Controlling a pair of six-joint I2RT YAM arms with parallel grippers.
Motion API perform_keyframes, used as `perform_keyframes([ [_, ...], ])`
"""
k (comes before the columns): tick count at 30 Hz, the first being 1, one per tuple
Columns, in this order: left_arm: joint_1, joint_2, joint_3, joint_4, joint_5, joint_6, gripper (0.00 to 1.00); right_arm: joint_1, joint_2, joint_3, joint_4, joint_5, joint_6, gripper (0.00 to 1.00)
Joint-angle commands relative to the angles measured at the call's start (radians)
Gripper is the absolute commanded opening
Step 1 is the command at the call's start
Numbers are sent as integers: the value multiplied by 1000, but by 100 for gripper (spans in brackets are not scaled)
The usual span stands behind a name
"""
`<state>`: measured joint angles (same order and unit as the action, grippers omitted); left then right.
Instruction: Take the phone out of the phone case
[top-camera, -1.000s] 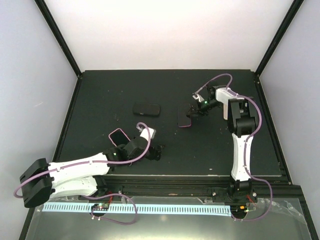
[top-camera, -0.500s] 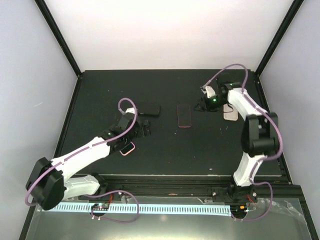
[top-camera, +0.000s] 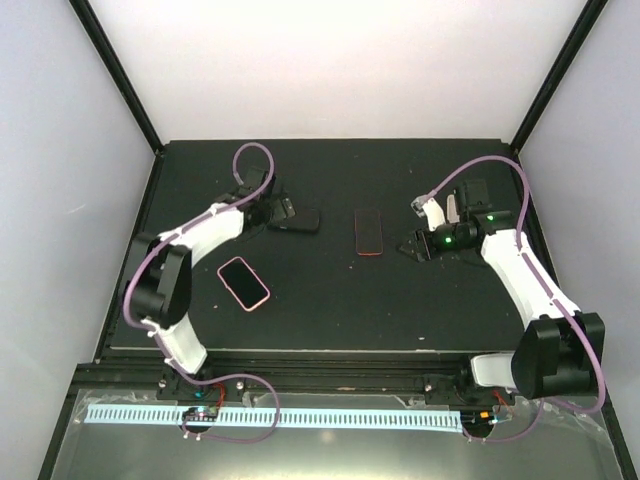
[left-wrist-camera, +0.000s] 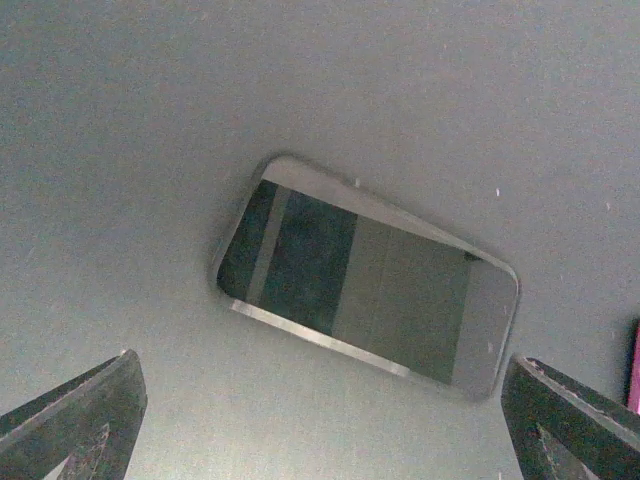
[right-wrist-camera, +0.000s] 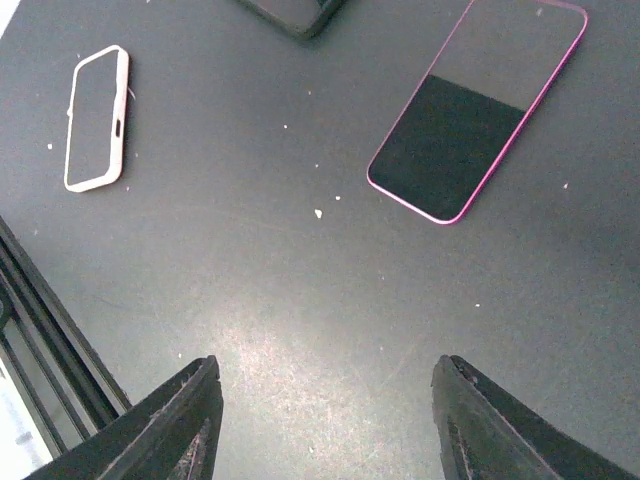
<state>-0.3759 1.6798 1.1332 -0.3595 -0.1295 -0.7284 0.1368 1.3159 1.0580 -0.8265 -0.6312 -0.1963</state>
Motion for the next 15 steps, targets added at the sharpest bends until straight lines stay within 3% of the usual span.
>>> perform_keyframes([
  [1,66,157,179,-62,124,53,99,-1,-5,-8,37,-25,-53,59],
  [8,118,358,381,-77,169,68,99,-2,7,-15,29,-53,-70,59],
  [12,126,474,532,-88,211,161,99,-2,25,-3,8,-61,-81,59],
  [15,141,583,681,-152,318,199,96,-2,23,-1,4,-68,-84,59],
])
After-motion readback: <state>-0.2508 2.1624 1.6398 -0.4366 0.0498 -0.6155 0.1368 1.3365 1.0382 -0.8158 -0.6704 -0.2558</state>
